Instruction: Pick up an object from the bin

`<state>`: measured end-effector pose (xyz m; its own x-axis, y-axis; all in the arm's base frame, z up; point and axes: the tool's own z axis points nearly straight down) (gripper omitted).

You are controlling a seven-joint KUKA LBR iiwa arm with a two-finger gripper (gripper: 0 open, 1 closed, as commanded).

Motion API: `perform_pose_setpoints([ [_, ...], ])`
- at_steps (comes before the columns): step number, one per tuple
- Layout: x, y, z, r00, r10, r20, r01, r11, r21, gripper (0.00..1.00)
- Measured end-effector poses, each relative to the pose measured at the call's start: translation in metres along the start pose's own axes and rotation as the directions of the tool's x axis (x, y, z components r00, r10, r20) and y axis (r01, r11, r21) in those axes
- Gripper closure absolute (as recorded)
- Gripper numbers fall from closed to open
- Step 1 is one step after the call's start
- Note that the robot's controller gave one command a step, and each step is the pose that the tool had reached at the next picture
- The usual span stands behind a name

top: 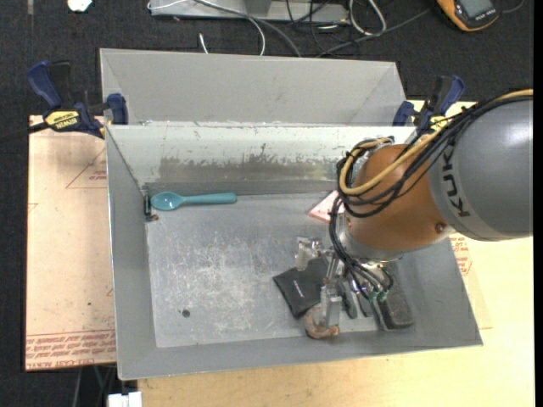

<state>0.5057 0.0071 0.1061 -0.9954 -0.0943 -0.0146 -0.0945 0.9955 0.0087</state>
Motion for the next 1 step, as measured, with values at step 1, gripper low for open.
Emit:
perform_pose_setpoints([
  [1,0.0079,-0.0008,0.0166,0.991,0.135,0.004,-0.135,0.991,-0.002,0.00],
])
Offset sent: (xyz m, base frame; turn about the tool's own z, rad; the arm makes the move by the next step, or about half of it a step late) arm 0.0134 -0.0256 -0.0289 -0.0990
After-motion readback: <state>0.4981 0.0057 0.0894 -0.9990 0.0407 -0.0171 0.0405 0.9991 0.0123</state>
